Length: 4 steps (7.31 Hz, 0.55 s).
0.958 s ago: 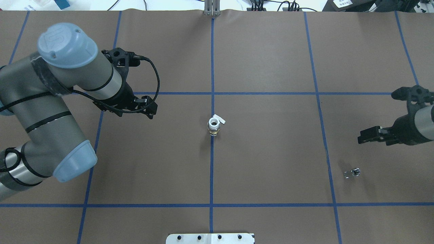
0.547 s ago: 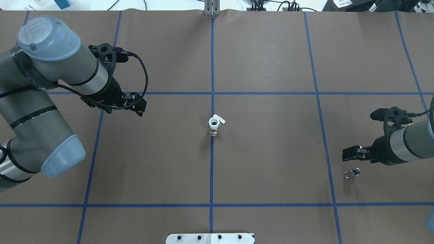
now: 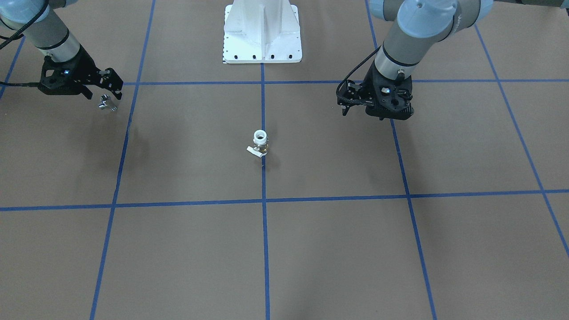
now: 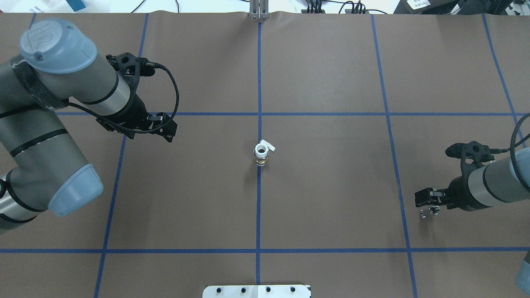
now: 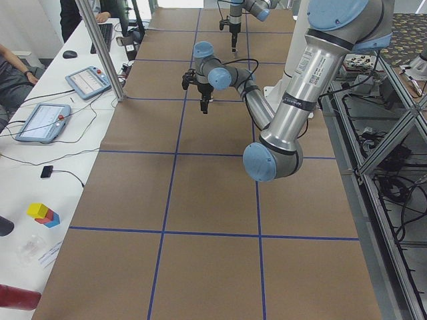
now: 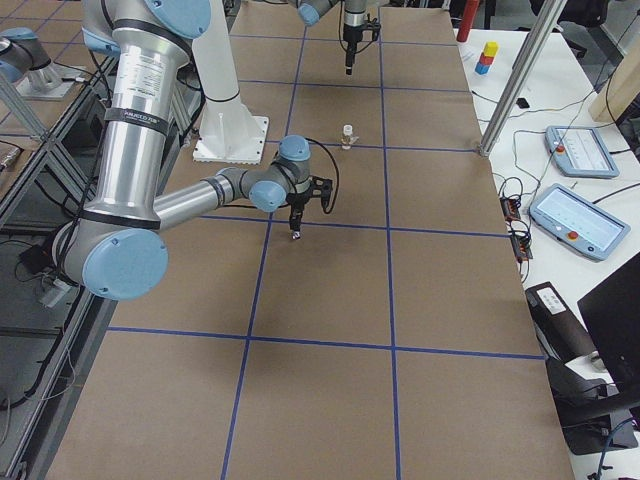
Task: Assemble PPR valve and pipe with both arms
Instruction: 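Lower the right gripper onto the small silver fitting and grasp it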
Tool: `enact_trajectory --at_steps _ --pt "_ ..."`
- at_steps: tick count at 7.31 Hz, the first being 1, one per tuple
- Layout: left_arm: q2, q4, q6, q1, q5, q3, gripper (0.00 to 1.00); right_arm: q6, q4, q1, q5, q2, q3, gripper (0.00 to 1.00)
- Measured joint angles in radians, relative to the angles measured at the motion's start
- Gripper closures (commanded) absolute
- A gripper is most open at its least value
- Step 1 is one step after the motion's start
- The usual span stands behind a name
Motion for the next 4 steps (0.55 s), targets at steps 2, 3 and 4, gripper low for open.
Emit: enact_trajectory --at_steps 2,3,4 --pt "0.0 0.006 0.0 0.0 0.0 -0.004 0.02 0.0 0.0 -0.006 0.0 0.0 -0.018 0.26" --pt "0.0 0.007 -0.001 0.0 0.0 -0.006 0.02 0.0 0.0 -0.009 0.0 0.0 -0.024 0.36" --pt "0.0 0.008 -0.001 0.0 0.0 -0.006 0.02 0.0 0.0 -0.011 0.0 0.0 -0.028 0.42"
